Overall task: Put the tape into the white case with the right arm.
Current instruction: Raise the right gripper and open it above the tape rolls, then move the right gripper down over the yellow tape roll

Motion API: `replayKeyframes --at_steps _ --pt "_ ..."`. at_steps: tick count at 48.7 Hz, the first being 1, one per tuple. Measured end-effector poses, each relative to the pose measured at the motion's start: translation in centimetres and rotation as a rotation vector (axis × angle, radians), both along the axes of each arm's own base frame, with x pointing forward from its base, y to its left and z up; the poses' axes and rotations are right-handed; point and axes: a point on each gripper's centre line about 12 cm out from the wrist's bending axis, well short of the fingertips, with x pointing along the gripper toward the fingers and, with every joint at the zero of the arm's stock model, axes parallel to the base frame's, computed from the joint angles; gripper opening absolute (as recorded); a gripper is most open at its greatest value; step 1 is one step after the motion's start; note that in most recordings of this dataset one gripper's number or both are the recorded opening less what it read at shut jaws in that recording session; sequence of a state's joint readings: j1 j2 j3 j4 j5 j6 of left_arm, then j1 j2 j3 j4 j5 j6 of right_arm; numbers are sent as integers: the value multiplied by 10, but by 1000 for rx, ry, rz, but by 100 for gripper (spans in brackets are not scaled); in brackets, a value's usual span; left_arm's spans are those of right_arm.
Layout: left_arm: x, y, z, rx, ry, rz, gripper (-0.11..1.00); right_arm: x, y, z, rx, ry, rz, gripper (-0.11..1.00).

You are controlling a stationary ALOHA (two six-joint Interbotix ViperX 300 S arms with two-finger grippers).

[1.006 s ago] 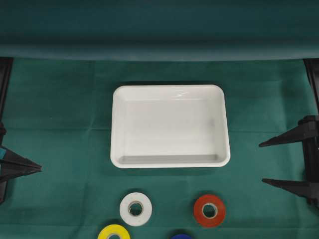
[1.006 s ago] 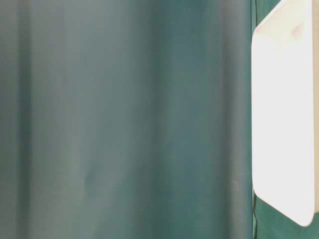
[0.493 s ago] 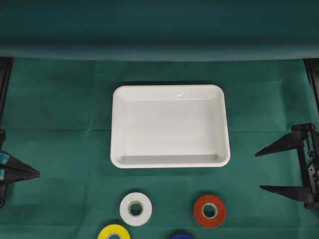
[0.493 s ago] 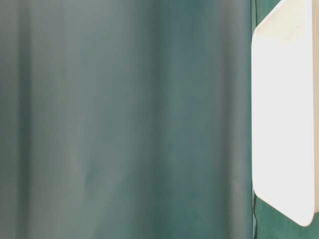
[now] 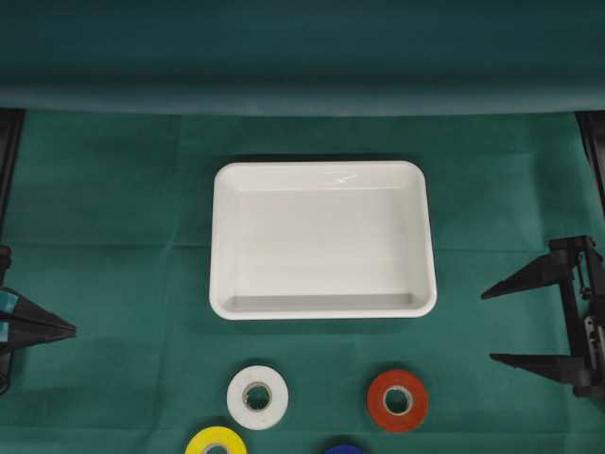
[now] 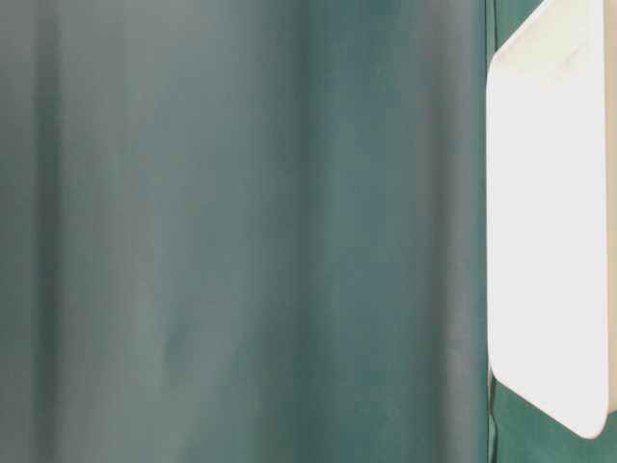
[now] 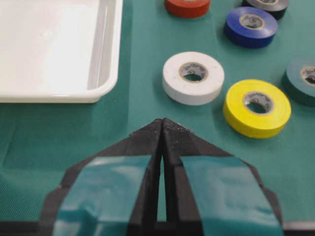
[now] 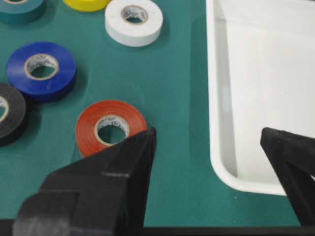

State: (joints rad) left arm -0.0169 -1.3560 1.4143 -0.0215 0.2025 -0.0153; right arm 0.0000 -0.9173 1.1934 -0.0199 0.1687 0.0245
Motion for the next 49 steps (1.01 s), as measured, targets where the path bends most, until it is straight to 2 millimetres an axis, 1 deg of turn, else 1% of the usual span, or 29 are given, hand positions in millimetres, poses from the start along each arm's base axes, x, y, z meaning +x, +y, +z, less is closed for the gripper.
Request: replayKeyframes --at_steps 6,13,30,41,49 --pt "0 0 0 2 0 -2 0 6 0 -5 -1 23 3 64" --pt "0 0 0 0 0 -2 0 17 5 -6 -2 38 23 64" --pt "0 0 0 0 0 2 0 52 14 -14 -5 94 60 64" --pt "0 0 0 0 0 2 0 87 17 -15 -4 126 63 64" --pt "0 0 0 2 0 1 0 113 24 -26 -7 175 80 64"
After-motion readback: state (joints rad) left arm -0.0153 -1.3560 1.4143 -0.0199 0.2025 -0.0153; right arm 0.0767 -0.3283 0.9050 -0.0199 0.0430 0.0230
